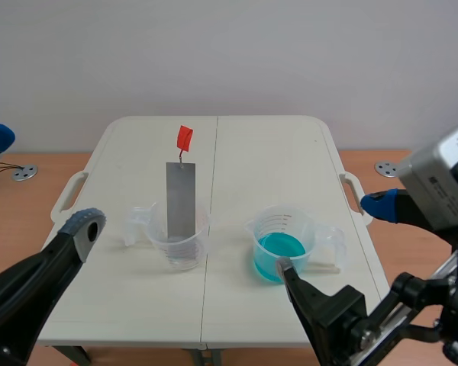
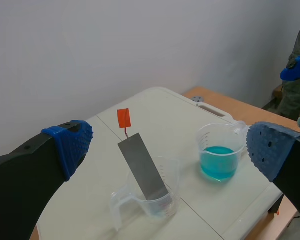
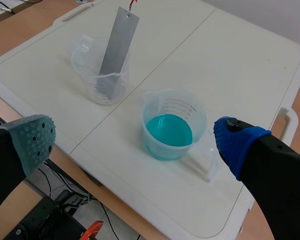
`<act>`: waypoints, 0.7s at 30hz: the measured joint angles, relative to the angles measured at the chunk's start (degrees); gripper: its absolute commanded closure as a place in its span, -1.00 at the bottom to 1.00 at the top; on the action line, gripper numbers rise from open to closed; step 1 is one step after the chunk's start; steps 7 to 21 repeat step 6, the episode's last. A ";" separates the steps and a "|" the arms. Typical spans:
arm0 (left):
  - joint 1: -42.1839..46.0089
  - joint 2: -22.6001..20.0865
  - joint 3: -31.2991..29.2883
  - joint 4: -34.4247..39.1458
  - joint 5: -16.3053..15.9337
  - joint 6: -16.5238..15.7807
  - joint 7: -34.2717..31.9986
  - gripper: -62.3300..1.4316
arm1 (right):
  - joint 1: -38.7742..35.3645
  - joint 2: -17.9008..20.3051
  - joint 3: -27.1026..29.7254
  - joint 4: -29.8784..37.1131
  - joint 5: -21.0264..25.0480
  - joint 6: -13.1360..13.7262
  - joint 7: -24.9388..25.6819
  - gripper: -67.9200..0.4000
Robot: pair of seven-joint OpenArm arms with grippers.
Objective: Hold the metal plate by the orange handle, dip it into the blue solution, take it out and point at it, then put the plate back in the beaker on the left.
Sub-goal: 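Return to the home posture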
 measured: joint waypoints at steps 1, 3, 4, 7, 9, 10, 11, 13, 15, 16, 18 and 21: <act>0.00 0.00 0.00 -0.04 0.00 0.00 0.00 -1.00 | 0.00 0.00 0.00 0.00 0.00 0.00 0.00 -0.95; 0.00 0.00 0.00 -0.11 0.00 0.00 0.00 -1.00 | 0.00 0.00 0.00 0.00 0.00 0.00 -0.04 -0.95; 0.00 0.00 0.00 -0.11 0.00 0.00 0.00 -1.00 | 0.00 0.00 0.00 0.00 0.00 0.00 -0.28 -0.95; 0.00 0.00 0.00 -0.11 0.00 0.00 0.00 -1.00 | 0.00 0.00 0.00 0.00 0.00 0.00 -0.96 -0.95; 0.00 0.00 0.00 -0.11 0.00 0.00 0.00 -1.00 | 0.00 0.00 0.00 0.00 0.00 0.00 -0.96 -0.95; 0.00 0.00 0.00 -0.11 0.00 0.00 0.00 -1.00 | 0.00 0.00 0.00 0.00 0.00 0.00 -0.96 -0.95; 0.00 0.00 0.00 -0.11 0.00 0.00 0.00 -1.00 | 0.00 0.00 0.00 0.00 0.00 0.00 -0.96 -0.95; 0.00 0.00 0.00 -0.11 0.00 0.00 0.00 -1.00 | 0.00 0.00 0.00 0.00 0.00 0.00 -0.96 -0.95; 0.00 0.00 0.00 -0.11 0.00 0.00 0.00 -1.00 | 0.00 0.00 0.00 0.00 0.00 0.00 -0.96 -0.95; 0.00 0.00 0.00 -0.11 0.00 0.00 0.00 -1.00 | 0.00 0.00 0.00 0.00 0.00 0.00 -0.96 -0.95; 0.00 0.00 0.00 -0.11 0.00 0.00 0.00 -1.00 | 0.00 0.00 0.00 0.00 0.00 0.00 -0.96 -0.95; 0.00 0.00 0.00 -0.11 0.00 0.00 0.00 -1.00 | 0.00 0.00 0.00 0.00 0.00 0.00 -0.96 -0.95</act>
